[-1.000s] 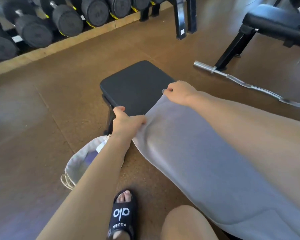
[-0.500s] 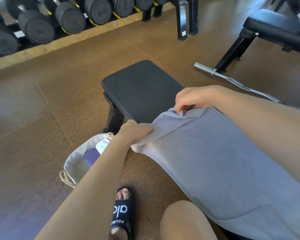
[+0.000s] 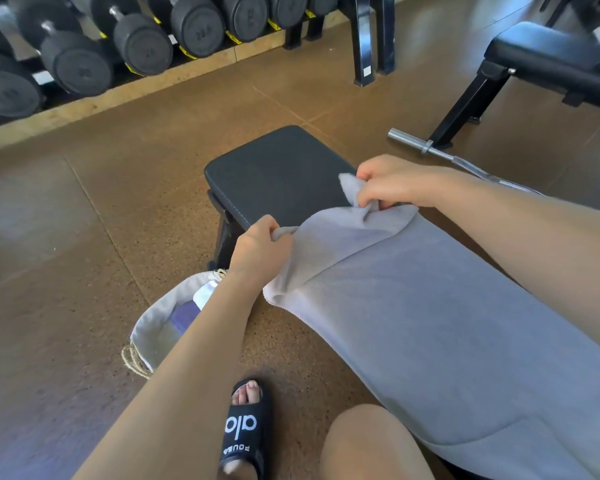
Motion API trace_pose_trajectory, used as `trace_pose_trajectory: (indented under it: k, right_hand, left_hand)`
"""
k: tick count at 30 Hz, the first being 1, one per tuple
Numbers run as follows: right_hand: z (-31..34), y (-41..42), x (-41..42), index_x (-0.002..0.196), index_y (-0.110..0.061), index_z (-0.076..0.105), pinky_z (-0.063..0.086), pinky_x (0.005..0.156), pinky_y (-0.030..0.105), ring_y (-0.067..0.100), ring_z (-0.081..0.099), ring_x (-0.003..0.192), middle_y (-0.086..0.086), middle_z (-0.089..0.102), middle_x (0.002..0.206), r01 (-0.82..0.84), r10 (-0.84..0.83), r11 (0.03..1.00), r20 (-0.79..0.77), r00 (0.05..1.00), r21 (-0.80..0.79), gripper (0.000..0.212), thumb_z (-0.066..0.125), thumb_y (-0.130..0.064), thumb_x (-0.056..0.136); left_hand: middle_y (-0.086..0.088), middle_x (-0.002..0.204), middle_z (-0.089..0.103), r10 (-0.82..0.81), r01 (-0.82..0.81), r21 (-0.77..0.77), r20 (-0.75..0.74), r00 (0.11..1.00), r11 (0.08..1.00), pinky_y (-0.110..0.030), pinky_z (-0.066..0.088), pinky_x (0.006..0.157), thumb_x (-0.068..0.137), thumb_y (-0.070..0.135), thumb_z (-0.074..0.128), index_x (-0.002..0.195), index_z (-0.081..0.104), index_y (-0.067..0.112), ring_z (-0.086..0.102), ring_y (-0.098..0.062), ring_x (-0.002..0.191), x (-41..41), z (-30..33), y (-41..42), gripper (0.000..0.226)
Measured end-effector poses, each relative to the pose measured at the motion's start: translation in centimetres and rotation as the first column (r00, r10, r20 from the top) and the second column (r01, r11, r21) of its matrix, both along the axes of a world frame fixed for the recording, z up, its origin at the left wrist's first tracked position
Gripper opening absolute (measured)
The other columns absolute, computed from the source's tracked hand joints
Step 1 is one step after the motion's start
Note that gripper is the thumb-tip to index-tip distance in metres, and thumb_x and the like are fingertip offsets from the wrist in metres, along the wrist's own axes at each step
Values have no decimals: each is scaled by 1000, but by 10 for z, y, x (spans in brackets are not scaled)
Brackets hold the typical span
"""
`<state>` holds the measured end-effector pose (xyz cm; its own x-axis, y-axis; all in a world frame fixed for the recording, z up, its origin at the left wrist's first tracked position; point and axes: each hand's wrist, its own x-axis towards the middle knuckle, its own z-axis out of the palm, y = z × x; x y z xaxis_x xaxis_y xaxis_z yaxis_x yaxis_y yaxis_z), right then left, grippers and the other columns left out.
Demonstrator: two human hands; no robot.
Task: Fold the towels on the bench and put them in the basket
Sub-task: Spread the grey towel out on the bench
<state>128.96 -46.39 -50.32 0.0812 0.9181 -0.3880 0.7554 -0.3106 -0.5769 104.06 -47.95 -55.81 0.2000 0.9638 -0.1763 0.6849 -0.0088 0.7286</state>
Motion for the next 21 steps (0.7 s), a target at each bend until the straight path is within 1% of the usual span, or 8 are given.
trace_pose_trajectory:
  k: [2, 4, 6, 9, 12, 17, 19, 21]
  right_hand:
    - [-1, 12, 7, 70, -17, 37, 32, 58, 34, 21, 39, 70, 0, 35, 71, 47, -53, 986, 35, 998, 161, 31, 66, -13, 80]
    - [-5, 27, 13, 75, -17, 43, 32, 60, 34, 21, 44, 72, -2, 40, 71, 108, -164, 923, 126, 978, 370, 24, 65, -20, 84]
    - [-13, 41, 17, 81, -16, 45, 36, 66, 36, 23, 46, 79, -3, 43, 75, 194, -302, 843, 142, 943, 502, 22, 62, -26, 90]
    - [-30, 58, 21, 88, -14, 46, 42, 72, 40, 29, 50, 84, 6, 52, 87, 249, -360, 827, 134, 923, 504, 20, 57, -29, 95]
    - [-51, 68, 26, 86, -17, 46, 43, 71, 42, 35, 55, 86, 6, 53, 87, 219, -328, 831, 132, 935, 512, 18, 51, -30, 97]
    - [-67, 85, 32, 94, -16, 42, 36, 61, 39, 37, 51, 76, 10, 51, 80, 30, -265, 817, 330, 906, 575, 21, 43, -35, 103]
    - [-71, 94, 34, 98, -13, 44, 32, 61, 40, 35, 46, 75, 12, 50, 80, 5, -286, 798, 372, 883, 602, 21, 42, -33, 104]
    - [-75, 105, 37, 100, -11, 43, 32, 62, 41, 37, 47, 77, 15, 51, 83, 18, -317, 797, 392, 864, 603, 22, 39, -32, 106]
  left_hand:
    - [0, 73, 47, 61, -64, 35, 78, 995, 997, -25, 32, 55, 99, 21, 47, 79, 41, 18, 40, -12, 63, 0, 0, 5, 21]
    - [0, 75, 45, 151, -161, 32, 209, 966, 986, -28, 33, 56, 97, 22, 47, 81, 40, 16, 38, -14, 65, 1, -1, 12, 19]
    - [2, 76, 46, 224, -233, 5, 256, 940, 973, -28, 34, 56, 97, 24, 47, 86, 44, 15, 40, -14, 66, 2, -3, 17, 15]
    - [4, 80, 51, 257, -262, -4, 218, 942, 965, -27, 36, 56, 99, 26, 48, 96, 52, 15, 46, -12, 68, 1, -15, 22, 12]
    - [4, 79, 51, 306, -314, -6, 246, 920, 949, -27, 36, 55, 99, 24, 48, 94, 52, 16, 46, -11, 67, -3, -28, 28, 11]
    - [5, 79, 51, 350, -386, 83, 281, 894, 919, -26, 35, 55, 100, 23, 48, 91, 51, 15, 45, -9, 68, -8, -32, 62, 12]
    - [4, 78, 50, 365, -410, 116, 283, 887, 905, -26, 36, 55, 101, 22, 48, 94, 51, 12, 44, -9, 66, -9, -31, 84, 14]
    - [2, 77, 50, 358, -404, 151, 259, 897, 902, -29, 37, 54, 102, 23, 47, 98, 52, 8, 43, -11, 64, -10, -28, 105, 16]
